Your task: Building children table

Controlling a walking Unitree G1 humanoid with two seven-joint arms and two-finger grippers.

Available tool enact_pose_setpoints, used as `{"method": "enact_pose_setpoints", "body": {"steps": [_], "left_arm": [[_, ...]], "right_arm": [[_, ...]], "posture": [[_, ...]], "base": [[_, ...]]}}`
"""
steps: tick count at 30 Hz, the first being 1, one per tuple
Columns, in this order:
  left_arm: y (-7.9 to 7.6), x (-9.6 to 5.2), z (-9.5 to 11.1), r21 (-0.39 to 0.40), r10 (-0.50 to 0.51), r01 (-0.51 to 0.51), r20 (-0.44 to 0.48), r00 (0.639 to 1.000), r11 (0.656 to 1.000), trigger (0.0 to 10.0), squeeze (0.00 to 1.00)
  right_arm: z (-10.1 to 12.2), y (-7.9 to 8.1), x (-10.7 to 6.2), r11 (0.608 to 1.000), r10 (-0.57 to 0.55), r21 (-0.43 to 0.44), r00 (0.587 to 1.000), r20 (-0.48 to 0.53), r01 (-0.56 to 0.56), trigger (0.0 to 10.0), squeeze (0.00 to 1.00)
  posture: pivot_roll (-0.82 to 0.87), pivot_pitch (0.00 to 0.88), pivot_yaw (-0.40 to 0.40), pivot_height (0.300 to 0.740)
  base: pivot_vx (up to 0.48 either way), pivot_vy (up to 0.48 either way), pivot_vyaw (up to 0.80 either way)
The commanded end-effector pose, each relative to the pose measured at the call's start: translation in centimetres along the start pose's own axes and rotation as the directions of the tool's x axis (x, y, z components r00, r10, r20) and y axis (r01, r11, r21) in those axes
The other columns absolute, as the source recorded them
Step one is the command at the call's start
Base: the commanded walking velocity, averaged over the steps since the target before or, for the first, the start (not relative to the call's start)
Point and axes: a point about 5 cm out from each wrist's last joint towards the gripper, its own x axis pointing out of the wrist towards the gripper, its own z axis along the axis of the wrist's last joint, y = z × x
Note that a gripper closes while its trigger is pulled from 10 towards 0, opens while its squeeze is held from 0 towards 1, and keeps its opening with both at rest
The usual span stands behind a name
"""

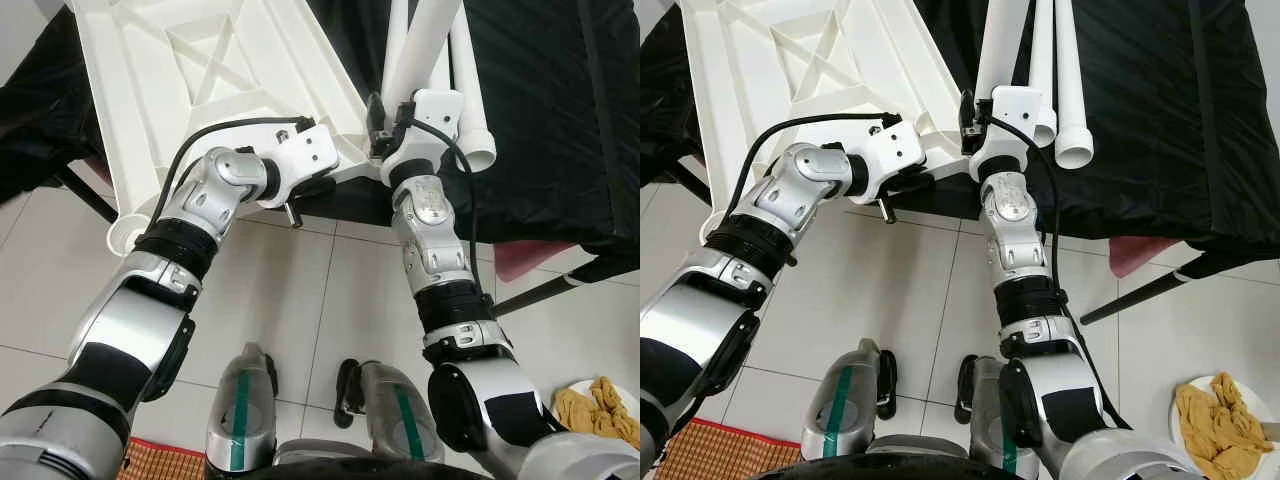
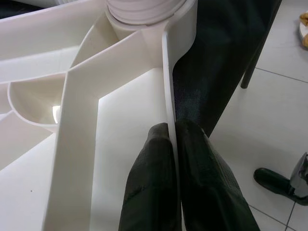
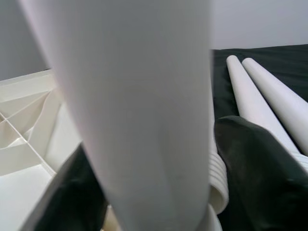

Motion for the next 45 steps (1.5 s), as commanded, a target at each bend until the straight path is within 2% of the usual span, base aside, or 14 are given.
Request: {"method": "enact_pose_setpoints", "body": {"steps": [1, 9, 12, 13, 18, 26, 35, 42, 43, 45], "left_arm": [[1.2, -0.9, 0.8, 0.011, 0.083, -0.083, 0.051, 0.995, 0.996, 10.0, 0.0], [1.3, -0.9, 0.9, 0.009, 0.092, -0.093, 0.063, 0.994, 0.996, 10.0, 0.0], [1.4, -1.0, 1.0, 0.009, 0.101, -0.102, 0.068, 0.993, 0.995, 10.0, 0.0], [1.5, -1.0, 1.0, 0.008, 0.103, -0.104, 0.068, 0.992, 0.995, 10.0, 0.0], [1.6, -1.0, 1.1, 0.013, 0.112, -0.113, 0.069, 0.991, 0.993, 10.0, 0.0], [1.8, -1.0, 1.4, 0.013, 0.124, -0.125, 0.075, 0.99, 0.992, 10.0, 0.0], [2.2, -0.8, 1.5, 0.034, 0.127, -0.129, 0.049, 0.991, 0.991, 10.0, 0.0], [2.4, -0.8, 1.5, 0.024, 0.109, -0.11, 0.038, 0.993, 0.994, 10.0, 0.0], [2.5, -0.9, 1.5, 0.006, 0.101, -0.101, 0.045, 0.994, 0.995, 10.0, 1.0], [2.5, -1.0, 1.6, -0.006, 0.095, -0.095, 0.051, 0.994, 0.995, 10.0, 1.0]], "right_arm": [[-1.0, -1.8, -0.6, 0.998, -0.068, -0.001, 0.996, -0.052, 0.068, 10.0, 1.0], [-0.9, -3.0, -0.5, 0.998, -0.067, -0.017, 0.996, -0.055, 0.066, 10.0, 1.0], [-0.7, -3.6, -0.3, 0.999, -0.035, -0.025, 0.998, -0.052, 0.034, 10.0, 1.0], [-0.5, -3.7, -0.2, 0.999, 0.009, -0.031, 0.999, -0.039, -0.011, 10.0, 0.0], [0.0, -4.7, 0.4, 0.995, 0.093, -0.023, 0.995, -0.038, -0.094, 10.0, 0.0], [0.1, -5.0, 0.9, 0.98, 0.195, -0.017, 0.979, -0.058, -0.196, 10.0, 0.0], [-0.3, -5.0, 1.3, 0.93, 0.362, -0.024, 0.926, -0.104, -0.366, 10.0, 0.0], [-0.1, -5.0, 1.6, 0.922, 0.385, -0.015, 0.918, -0.094, -0.388, 10.0, 0.0], [-0.1, -5.0, 1.7, 0.921, 0.387, -0.013, 0.917, -0.092, -0.39, 10.0, 0.0], [-0.1, -5.0, 1.7, 0.92, 0.389, -0.012, 0.917, -0.091, -0.391, 10.0, 0.0]], "posture": [[-0.02, 0.028, -0.008, 0.74], [-0.01, 0.029, -0.011, 0.74], [-0.01, 0.028, -0.013, 0.74], [-0.01, 0.03, -0.013, 0.74], [-0.01, 0.029, -0.018, 0.74], [-0.01, 0.023, -0.014, 0.74], [-0.01, 0.0, -0.008, 0.74], [-0.01, 0.0, -0.002, 0.74], [-0.01, 0.0, 0.0, 0.74], [-0.01, 0.0, 0.0, 0.74]], "base": [[0.0, 0.0, 0.0], [0.0, 0.0, 0.0], [0.0, 0.0, 0.0], [0.0, 0.0, 0.0], [0.0, 0.0, 0.0], [0.0, 0.0, 0.0], [0.0, 0.0, 0.0], [0.0, 0.0, 0.0], [0.0, 0.0, 0.0], [0.0, 0.0, 0.0]]}}
